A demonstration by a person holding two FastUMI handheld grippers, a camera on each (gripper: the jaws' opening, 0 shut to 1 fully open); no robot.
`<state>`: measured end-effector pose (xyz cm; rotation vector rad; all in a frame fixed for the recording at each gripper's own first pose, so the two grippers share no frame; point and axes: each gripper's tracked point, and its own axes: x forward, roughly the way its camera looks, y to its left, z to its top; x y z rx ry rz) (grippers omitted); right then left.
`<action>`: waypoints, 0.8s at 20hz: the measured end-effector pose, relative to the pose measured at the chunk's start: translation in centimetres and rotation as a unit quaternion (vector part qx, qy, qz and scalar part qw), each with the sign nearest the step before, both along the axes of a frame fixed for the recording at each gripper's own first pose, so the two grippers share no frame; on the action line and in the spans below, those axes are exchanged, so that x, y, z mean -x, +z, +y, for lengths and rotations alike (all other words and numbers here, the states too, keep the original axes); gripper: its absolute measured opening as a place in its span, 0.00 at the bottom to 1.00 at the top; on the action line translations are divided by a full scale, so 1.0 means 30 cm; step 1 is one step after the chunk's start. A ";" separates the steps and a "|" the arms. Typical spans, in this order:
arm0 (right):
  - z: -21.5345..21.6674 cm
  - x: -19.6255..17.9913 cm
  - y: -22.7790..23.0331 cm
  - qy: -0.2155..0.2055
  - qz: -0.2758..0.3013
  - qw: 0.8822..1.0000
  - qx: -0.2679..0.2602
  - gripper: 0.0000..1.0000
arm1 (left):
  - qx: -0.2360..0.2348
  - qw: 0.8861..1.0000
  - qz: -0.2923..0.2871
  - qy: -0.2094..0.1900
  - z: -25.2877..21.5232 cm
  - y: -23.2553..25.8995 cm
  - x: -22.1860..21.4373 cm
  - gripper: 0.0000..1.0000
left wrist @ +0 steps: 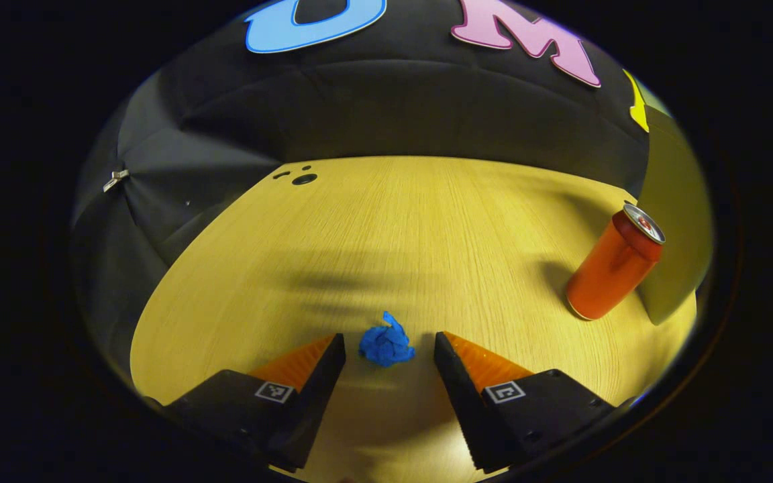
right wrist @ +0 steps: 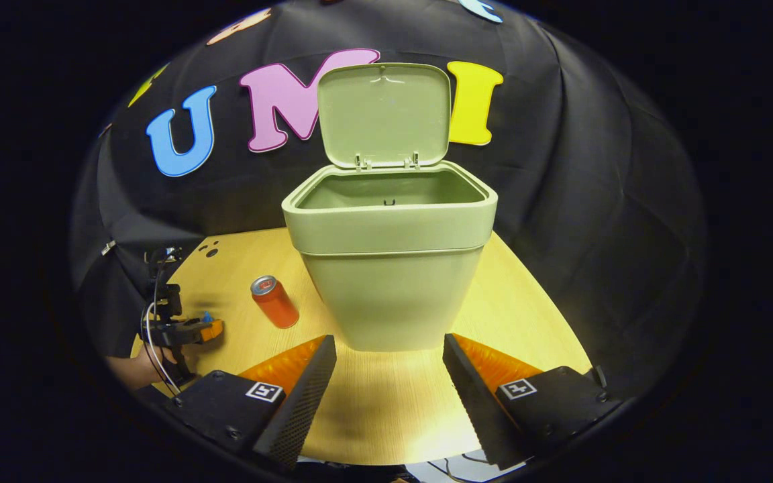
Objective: Press the lid of the desktop garbage bin to open it, pick up the crumpled paper on the desktop and throw it into the bin, then pick up the pop can on the desktop and drop it into the bin, and finally close the garbage bin lid.
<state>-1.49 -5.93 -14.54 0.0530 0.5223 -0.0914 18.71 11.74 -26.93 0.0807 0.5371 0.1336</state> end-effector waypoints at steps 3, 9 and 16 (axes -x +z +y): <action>0.010 0.022 -0.025 -0.003 0.007 1.000 -0.012 1.00 | 0.012 1.000 -0.011 0.008 -0.003 0.000 0.000 0.72; -0.010 0.019 -0.018 -0.002 -0.001 1.000 -0.014 1.00 | -0.009 1.000 -0.003 -0.005 -0.014 -0.004 -0.006 0.42; -0.044 0.031 -0.037 0.001 0.004 1.000 -0.014 0.99 | -0.003 1.000 -0.009 -0.007 -0.016 0.044 -0.002 0.33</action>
